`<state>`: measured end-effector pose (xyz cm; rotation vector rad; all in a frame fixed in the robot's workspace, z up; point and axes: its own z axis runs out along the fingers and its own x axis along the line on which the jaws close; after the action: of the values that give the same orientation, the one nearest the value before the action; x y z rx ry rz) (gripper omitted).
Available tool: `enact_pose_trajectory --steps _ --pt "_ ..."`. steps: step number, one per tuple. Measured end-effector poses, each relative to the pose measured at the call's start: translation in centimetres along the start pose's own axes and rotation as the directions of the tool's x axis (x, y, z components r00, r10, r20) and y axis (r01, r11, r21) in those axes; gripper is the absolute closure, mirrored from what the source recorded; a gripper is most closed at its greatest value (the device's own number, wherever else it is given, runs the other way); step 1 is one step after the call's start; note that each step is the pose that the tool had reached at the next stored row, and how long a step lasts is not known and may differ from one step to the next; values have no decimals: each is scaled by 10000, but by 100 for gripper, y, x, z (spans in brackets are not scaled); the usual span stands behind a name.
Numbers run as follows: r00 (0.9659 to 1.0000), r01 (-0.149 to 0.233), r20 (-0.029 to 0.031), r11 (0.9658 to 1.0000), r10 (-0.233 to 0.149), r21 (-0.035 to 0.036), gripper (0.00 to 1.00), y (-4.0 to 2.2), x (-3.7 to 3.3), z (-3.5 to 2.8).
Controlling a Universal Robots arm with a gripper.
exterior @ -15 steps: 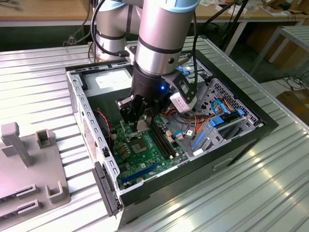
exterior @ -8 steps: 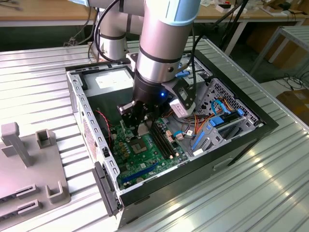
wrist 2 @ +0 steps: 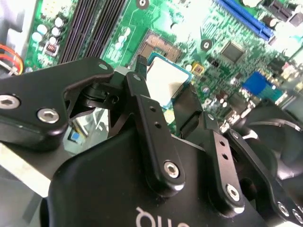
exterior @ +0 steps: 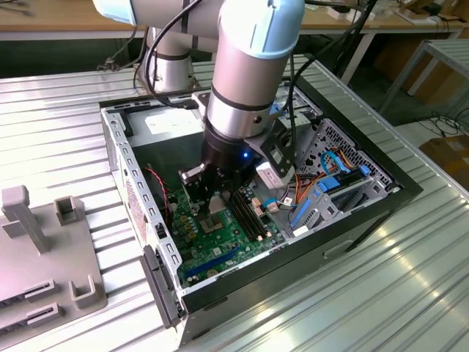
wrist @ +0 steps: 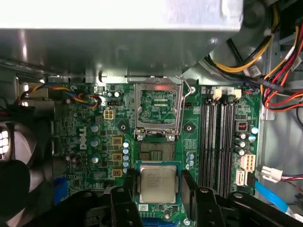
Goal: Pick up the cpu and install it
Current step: 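Place the cpu into insertion slot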
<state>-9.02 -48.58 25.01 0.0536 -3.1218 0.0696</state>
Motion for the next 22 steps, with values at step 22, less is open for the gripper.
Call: enact_pose_trajectory --steps 22 --pt "10000 4 -1 10000 -4 -18 53 -5 1 397"
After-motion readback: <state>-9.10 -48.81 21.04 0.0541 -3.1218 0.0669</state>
